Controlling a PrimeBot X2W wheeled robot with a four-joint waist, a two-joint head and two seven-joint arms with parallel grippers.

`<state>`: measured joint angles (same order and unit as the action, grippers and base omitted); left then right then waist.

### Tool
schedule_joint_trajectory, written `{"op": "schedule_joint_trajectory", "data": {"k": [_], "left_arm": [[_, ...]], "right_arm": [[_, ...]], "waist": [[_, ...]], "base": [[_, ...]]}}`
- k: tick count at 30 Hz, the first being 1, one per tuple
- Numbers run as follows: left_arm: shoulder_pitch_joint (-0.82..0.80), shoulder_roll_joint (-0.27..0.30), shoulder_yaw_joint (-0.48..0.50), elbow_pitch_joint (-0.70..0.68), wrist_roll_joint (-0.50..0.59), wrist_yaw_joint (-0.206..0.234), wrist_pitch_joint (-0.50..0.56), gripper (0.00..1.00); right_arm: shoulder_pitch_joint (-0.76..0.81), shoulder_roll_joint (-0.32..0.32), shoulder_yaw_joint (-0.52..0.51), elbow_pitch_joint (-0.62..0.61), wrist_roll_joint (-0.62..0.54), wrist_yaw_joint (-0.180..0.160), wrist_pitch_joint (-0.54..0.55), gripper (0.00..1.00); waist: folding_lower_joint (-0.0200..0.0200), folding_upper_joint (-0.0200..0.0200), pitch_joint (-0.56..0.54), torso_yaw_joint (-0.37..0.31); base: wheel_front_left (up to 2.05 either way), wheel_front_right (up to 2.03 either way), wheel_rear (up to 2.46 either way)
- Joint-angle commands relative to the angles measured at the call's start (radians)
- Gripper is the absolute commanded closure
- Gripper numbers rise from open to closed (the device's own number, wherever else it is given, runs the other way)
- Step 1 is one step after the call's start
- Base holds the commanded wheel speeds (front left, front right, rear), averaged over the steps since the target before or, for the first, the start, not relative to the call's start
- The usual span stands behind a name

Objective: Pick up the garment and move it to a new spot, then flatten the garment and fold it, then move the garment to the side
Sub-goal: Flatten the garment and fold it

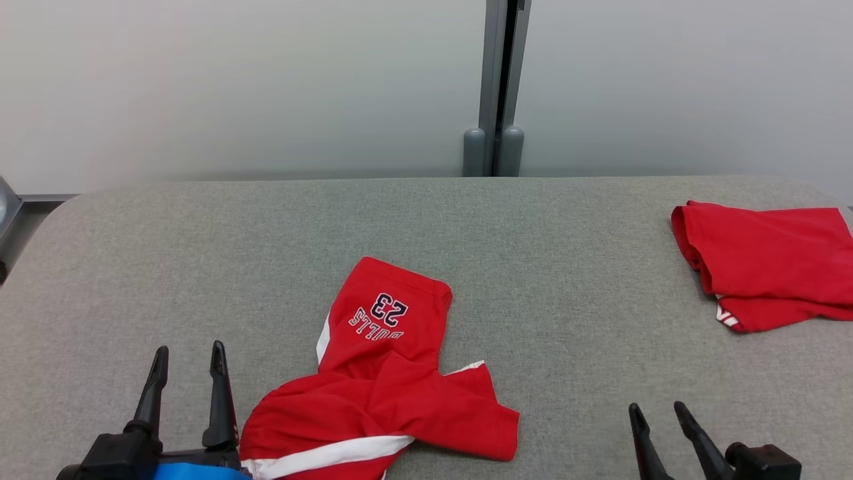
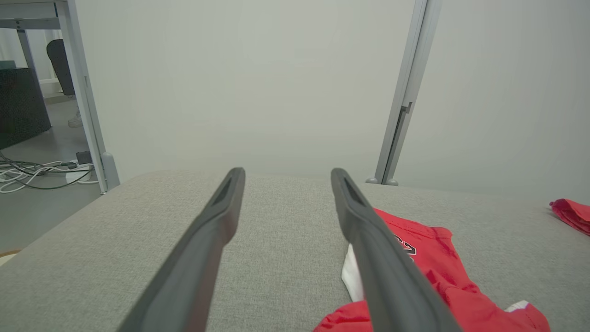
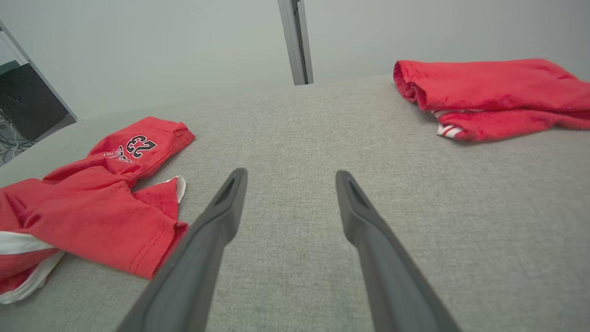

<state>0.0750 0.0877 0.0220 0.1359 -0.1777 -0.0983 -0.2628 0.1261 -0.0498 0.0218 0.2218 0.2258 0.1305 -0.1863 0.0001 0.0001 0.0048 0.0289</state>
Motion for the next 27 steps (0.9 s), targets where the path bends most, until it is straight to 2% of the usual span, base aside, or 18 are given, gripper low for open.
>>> {"op": "schedule_joint_trajectory", "data": {"k": [1,12,27], "left_arm": [[-0.018,-0.002,0.007,0.002,0.004,-0.003,-0.002,0.0],[-0.038,-0.023,0.016,0.005,0.027,-0.022,-0.002,0.0],[-0.068,-0.035,0.003,0.006,0.027,-0.031,-0.002,0.0]], "right_arm": [[-0.002,-0.002,0.005,0.002,-0.001,0.0,0.002,0.0],[-0.105,-0.002,0.2,0.06,-0.001,0.0,0.06,0.0],[-0.242,-0.002,0.304,0.354,0.037,0.001,0.023,0.0]], "waist": [[-0.0001,-0.0001,0.001,0.002],[-0.0001,-0.0001,0.028,0.034],[-0.0001,-0.0001,0.075,0.11]], "base": [[0.0,0.0,0.0],[0.0,0.0,0.0],[0.0,0.0,0.0]]}}
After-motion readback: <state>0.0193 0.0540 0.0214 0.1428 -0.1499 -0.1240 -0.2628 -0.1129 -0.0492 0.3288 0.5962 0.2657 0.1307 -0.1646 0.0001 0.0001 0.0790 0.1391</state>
